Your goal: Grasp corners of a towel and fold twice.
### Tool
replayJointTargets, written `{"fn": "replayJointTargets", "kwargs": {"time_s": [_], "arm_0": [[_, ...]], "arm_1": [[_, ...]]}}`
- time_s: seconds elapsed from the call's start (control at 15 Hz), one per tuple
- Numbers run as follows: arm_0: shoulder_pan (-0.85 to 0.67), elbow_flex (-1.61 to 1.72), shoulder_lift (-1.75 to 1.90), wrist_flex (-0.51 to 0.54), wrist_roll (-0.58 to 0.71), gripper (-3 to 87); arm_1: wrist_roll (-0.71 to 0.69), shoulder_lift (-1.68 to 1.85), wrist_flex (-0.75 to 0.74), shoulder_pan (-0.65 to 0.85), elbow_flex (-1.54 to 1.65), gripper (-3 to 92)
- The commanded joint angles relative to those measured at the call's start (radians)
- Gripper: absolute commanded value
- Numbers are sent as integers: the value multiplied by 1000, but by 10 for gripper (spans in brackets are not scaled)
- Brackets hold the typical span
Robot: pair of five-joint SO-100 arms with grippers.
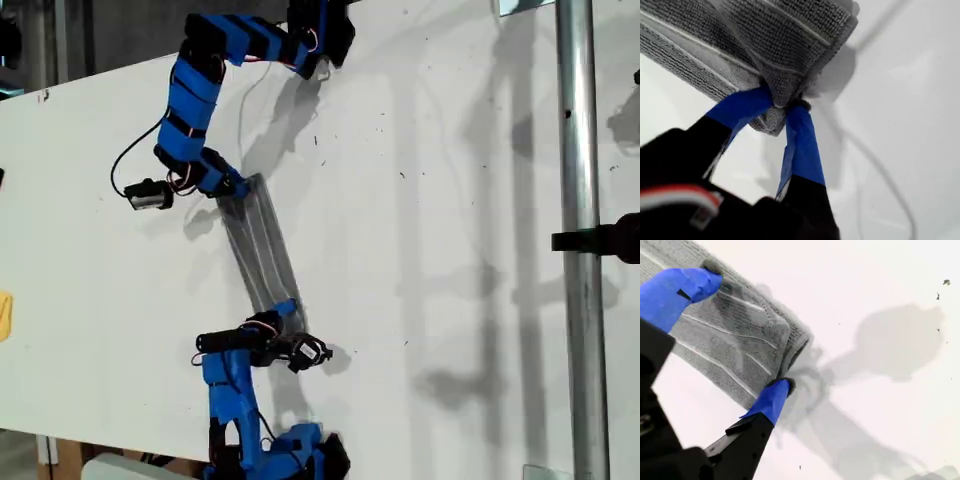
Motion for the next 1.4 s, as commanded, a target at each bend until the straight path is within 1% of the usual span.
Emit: {"fn": "replayJointTargets", "kwargs": {"time_s": [0.0,0.2,0.27,0.4,0.53,0.6,0.67,0.73,0.8,0.87,0.93,1.07,1.13,1.2,1.27,1.33], "arm_0": [[18,69,224,21,-29,376],[28,264,580,23,-63,366],[51,325,715,23,-98,357],[150,457,936,15,-224,353],[313,566,1011,-5,-393,356],[385,617,1029,-12,-486,363],[445,655,1054,-26,-558,370],[494,684,1080,-58,-589,374],[548,732,1111,-121,-604,369],[604,807,1161,-219,-609,352],[661,897,1229,-290,-658,333],[746,1083,1373,-403,-704,278],[764,1163,1443,-451,-698,192],[747,1261,1559,-512,-560,3],[738,1387,1767,-552,-525,-27],[721,1511,2045,-486,-532,-27]], "arm_1": [[15,118,40,6,-23,323],[54,299,149,0,25,353],[83,414,170,9,101,353],[172,701,195,57,354,357],[291,1020,222,81,621,367],[354,1147,227,83,727,373],[402,1216,219,40,776,382],[446,1223,244,17,790,397],[483,1247,259,-34,793,402],[534,1308,275,-91,815,404],[604,1393,291,-172,851,402],[756,1525,327,-325,902,393],[781,1566,330,-351,914,384],[779,1575,330,-348,919,380],[772,1560,322,-337,919,361],[767,1542,322,-328,913,361]]}}
